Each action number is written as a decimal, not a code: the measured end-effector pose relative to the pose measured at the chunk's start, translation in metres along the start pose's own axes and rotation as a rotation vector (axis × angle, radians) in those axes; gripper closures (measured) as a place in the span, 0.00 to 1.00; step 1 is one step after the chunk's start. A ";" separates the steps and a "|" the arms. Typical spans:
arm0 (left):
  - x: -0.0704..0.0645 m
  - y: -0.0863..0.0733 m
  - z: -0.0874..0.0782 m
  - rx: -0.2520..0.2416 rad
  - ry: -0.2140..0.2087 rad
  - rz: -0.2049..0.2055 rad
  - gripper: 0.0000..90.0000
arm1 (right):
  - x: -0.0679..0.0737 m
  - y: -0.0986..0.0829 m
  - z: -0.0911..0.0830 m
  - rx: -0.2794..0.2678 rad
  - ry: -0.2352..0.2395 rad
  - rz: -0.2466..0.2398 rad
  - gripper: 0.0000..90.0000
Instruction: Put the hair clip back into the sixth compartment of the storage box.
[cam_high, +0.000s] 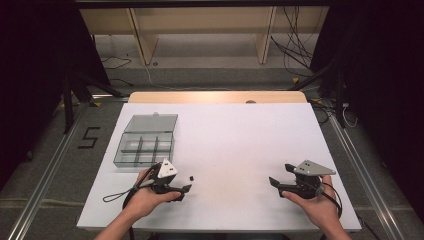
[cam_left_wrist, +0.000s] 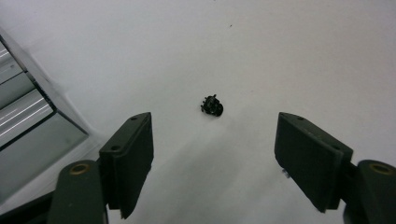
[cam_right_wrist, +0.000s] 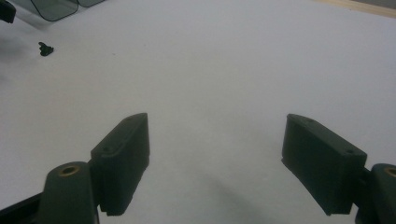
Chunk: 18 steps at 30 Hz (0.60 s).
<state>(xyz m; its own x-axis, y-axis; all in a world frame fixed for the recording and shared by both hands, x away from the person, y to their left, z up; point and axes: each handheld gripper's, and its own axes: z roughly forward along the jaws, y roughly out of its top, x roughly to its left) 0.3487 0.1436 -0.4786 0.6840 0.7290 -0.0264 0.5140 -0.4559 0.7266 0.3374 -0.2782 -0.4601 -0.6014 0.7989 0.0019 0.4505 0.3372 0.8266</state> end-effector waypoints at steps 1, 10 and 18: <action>0.000 0.000 0.002 0.001 0.000 -0.009 0.35 | 0.000 0.000 0.000 0.000 0.000 0.001 0.27; -0.006 0.006 0.018 0.000 0.037 -0.059 0.44 | 0.003 0.001 0.003 0.004 0.005 -0.004 0.27; -0.015 0.010 0.034 0.016 0.068 -0.091 0.52 | 0.003 0.001 0.004 0.005 0.008 -0.006 0.27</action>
<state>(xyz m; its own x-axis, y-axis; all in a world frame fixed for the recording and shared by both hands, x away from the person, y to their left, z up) 0.3609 0.1104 -0.4940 0.5978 0.8004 -0.0447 0.5806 -0.3938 0.7126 0.3385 -0.2741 -0.4616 -0.6095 0.7928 0.0010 0.4498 0.3448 0.8239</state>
